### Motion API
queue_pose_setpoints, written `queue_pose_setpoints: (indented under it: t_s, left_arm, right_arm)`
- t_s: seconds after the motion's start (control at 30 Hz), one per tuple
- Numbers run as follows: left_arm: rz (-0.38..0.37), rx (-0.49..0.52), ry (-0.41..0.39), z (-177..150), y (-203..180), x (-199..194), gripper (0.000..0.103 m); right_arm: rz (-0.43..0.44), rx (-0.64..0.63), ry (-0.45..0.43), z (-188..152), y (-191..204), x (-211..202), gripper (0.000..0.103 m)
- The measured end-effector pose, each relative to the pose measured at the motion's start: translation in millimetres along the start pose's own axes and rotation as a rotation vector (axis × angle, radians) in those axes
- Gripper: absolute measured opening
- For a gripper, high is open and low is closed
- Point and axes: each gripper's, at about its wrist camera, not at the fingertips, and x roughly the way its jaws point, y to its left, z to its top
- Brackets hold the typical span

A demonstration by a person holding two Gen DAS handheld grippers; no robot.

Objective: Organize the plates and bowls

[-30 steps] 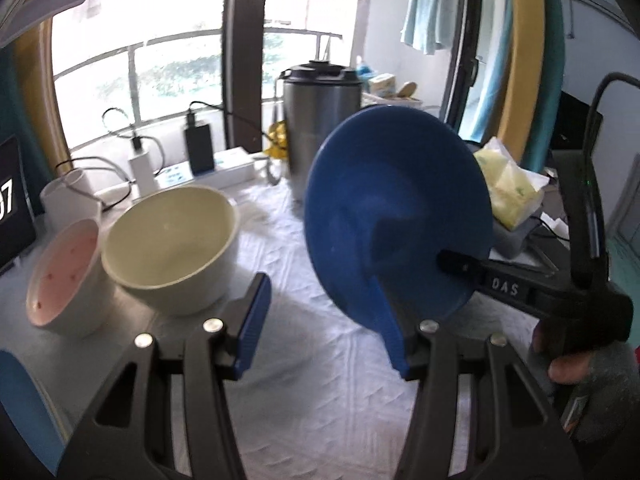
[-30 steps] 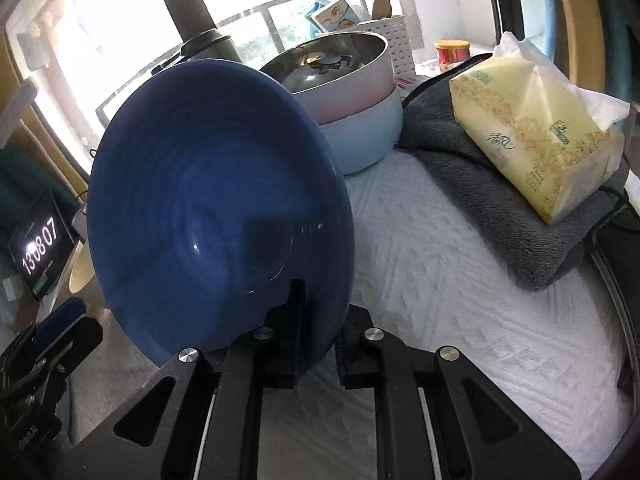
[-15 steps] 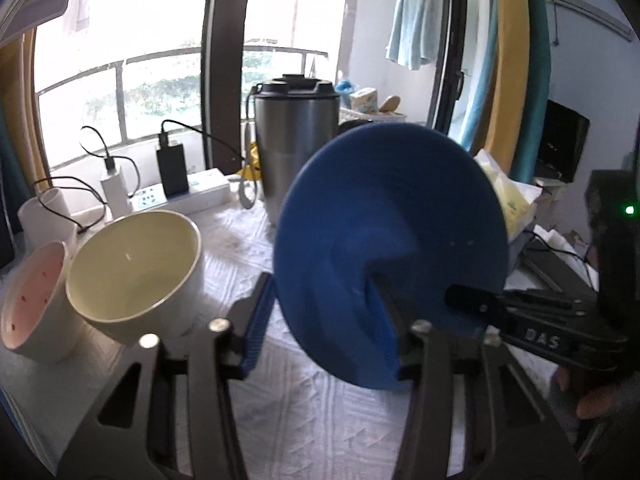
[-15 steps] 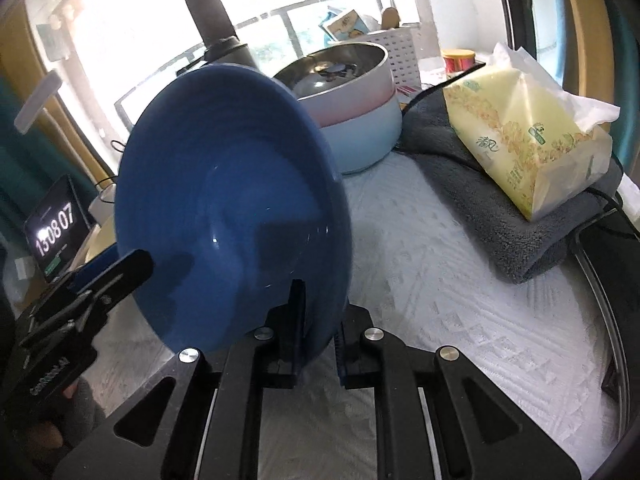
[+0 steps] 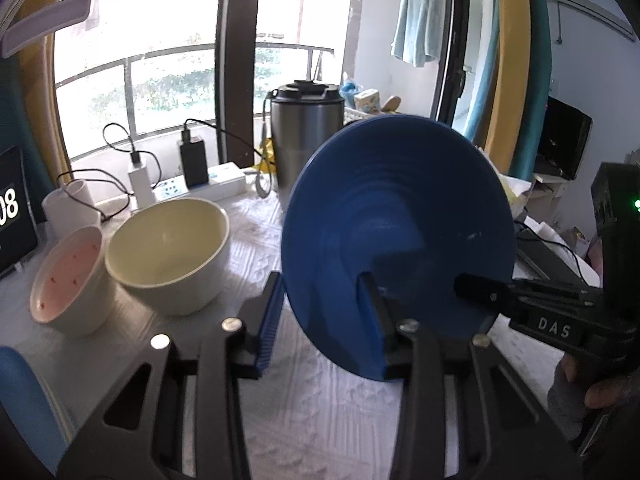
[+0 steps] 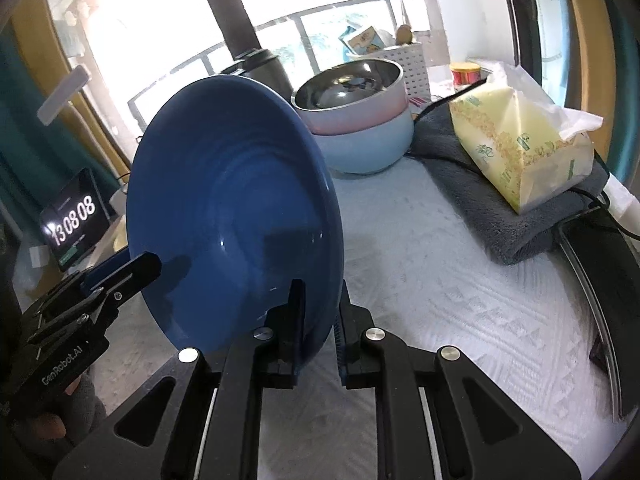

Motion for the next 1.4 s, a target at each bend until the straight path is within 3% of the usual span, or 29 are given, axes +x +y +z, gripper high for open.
queue_pose_setpoints:
  t_s: [0.97, 1.4]
  left_arm:
    - [0.057, -0.088, -0.002, -49, 48, -92, 0.038]
    - [0.095, -0.130, 0.020, -73, 72, -120, 0.038]
  right_arm:
    - [0.087, -0.095, 0.029, -41, 83, -19, 0.023]
    - [0.105, -0.149, 0.098, -67, 120, -14, 0.025]
